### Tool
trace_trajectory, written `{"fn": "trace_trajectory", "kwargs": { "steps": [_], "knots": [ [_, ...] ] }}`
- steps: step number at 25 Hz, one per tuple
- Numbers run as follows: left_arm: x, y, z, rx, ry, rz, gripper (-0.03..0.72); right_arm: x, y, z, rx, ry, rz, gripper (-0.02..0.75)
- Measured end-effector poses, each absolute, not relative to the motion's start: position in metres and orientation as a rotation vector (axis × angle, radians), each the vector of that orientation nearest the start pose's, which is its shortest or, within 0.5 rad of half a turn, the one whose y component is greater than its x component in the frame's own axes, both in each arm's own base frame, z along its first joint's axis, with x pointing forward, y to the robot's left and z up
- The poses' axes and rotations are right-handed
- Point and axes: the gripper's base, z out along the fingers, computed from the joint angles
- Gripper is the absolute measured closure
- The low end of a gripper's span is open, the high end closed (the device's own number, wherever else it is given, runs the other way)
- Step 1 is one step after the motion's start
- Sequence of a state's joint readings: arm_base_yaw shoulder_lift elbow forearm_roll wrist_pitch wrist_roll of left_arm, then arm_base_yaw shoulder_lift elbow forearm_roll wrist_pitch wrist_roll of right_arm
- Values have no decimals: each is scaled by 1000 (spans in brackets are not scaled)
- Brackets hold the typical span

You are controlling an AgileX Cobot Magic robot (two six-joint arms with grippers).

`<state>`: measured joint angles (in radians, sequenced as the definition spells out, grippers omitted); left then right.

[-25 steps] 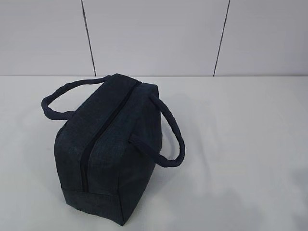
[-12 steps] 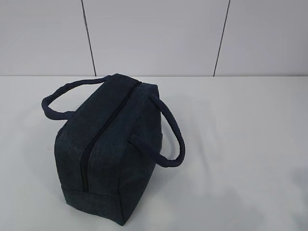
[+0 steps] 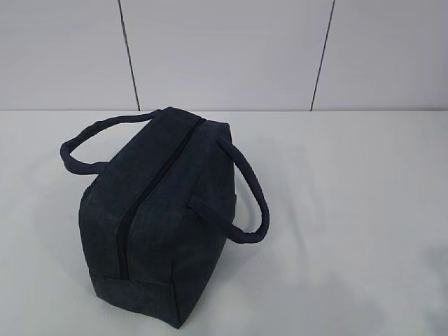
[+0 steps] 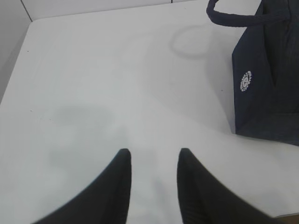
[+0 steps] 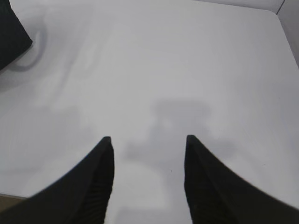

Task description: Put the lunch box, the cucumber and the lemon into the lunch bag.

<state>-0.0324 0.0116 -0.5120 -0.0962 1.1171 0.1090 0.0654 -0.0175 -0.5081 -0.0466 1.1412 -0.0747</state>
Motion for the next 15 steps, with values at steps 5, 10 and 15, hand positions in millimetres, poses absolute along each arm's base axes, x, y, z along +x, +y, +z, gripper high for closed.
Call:
{"fn": "trace_trajectory", "kwargs": {
  "steps": [5,10,15],
  "knots": [
    [-7,-8,276,156,2091,-70,446,-12,-5,273,-142,2094,-62,383],
    [-7,-8,276,156,2091,-70,446,-12,-5,273,-142,2094,-62,383],
    [-7,-8,276,156,2091,-70,446,-12,-5,273,-142,2094,-62,383]
  ]
}}
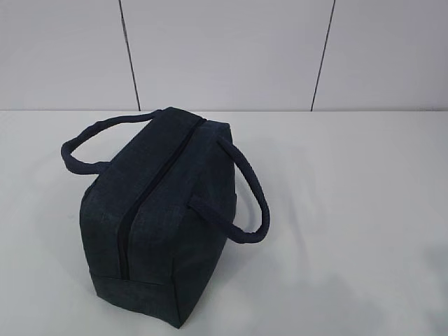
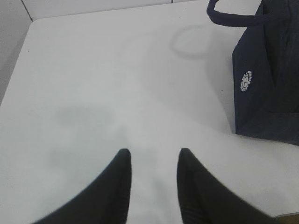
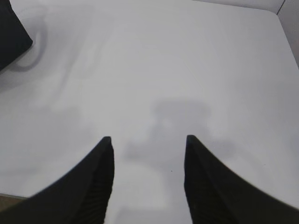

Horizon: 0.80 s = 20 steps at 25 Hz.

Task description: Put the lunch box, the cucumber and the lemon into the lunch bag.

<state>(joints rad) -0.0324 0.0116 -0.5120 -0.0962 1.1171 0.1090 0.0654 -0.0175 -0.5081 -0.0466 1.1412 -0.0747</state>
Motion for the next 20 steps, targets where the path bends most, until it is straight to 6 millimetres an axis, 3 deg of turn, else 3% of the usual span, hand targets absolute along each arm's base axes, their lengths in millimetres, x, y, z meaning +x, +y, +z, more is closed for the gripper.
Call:
{"fn": "trace_trajectory", "kwargs": {
  "steps": [20],
  "knots": [
    [-7,-8,276,156,2091,-70,446,-12,-5,273,-142,2094,-62,383]
  ]
}}
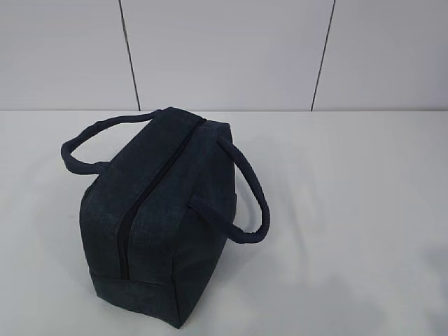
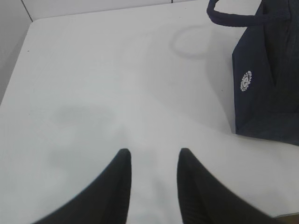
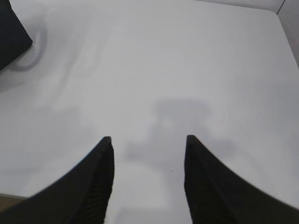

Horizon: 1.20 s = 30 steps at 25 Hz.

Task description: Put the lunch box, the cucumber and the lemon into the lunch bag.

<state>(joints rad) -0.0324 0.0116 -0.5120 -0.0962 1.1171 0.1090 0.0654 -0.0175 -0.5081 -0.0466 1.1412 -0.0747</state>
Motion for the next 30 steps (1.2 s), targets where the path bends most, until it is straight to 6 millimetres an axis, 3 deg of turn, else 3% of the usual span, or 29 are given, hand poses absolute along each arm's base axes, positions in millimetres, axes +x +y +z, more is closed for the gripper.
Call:
{"fn": "trace_trajectory", "kwargs": {
  "steps": [30],
  "knots": [
    [-7,-8,276,156,2091,-70,446,-12,-5,273,-142,2094,-62,383]
  ]
}}
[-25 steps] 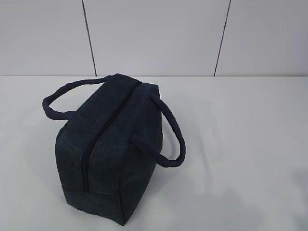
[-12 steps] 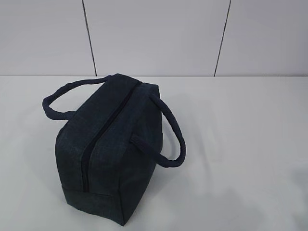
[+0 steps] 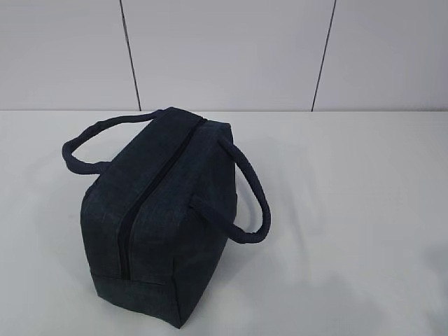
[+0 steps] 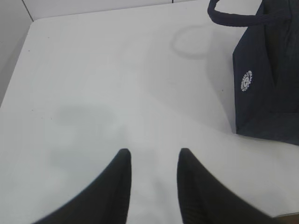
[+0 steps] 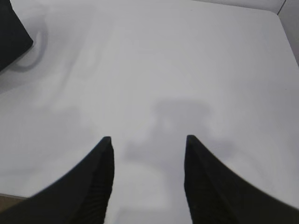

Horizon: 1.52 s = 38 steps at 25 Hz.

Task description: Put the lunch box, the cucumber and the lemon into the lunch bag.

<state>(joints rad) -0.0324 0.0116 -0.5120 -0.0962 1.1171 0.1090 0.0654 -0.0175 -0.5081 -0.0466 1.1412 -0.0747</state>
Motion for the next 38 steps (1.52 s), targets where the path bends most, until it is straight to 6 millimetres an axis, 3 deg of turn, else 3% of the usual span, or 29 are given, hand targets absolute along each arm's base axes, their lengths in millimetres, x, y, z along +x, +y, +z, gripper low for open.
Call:
{"fn": "trace_trajectory", "kwargs": {
  "steps": [38],
  "knots": [
    [-7,-8,276,156,2091,-70,446,-12,-5,273,-145,2093,-60,383]
  ]
}}
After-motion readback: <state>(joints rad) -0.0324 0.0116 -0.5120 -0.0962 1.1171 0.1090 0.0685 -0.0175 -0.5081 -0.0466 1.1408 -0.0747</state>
